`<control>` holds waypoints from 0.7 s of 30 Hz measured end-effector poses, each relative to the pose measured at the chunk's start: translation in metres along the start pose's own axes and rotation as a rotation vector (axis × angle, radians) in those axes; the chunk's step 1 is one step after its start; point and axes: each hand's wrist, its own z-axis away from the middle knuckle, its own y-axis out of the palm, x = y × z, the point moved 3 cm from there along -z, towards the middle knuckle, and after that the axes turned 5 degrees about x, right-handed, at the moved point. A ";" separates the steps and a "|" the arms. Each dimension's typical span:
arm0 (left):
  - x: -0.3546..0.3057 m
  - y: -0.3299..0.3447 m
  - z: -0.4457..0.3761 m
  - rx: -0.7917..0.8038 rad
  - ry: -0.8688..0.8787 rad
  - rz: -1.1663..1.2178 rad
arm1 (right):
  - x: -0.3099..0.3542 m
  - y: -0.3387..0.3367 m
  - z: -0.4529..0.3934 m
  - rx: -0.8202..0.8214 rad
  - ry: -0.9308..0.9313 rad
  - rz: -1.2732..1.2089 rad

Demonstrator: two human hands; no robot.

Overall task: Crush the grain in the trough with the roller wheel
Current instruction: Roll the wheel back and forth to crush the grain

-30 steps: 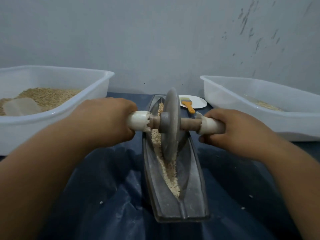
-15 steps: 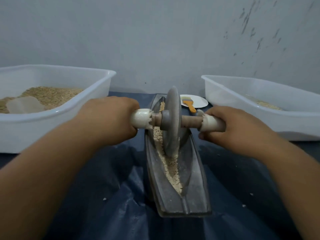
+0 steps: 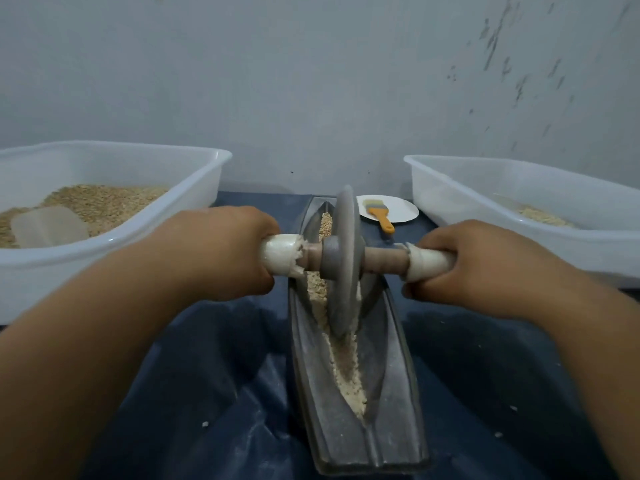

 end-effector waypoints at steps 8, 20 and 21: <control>-0.007 -0.015 -0.069 -0.180 -0.078 -0.202 | -0.011 0.013 -0.097 -0.018 -0.019 0.302; -0.004 -0.015 -0.074 0.224 -0.081 -0.061 | -0.018 0.008 -0.099 0.551 0.046 -0.045; -0.002 -0.013 -0.075 0.161 -0.086 -0.065 | -0.015 0.005 -0.103 0.519 0.050 -0.039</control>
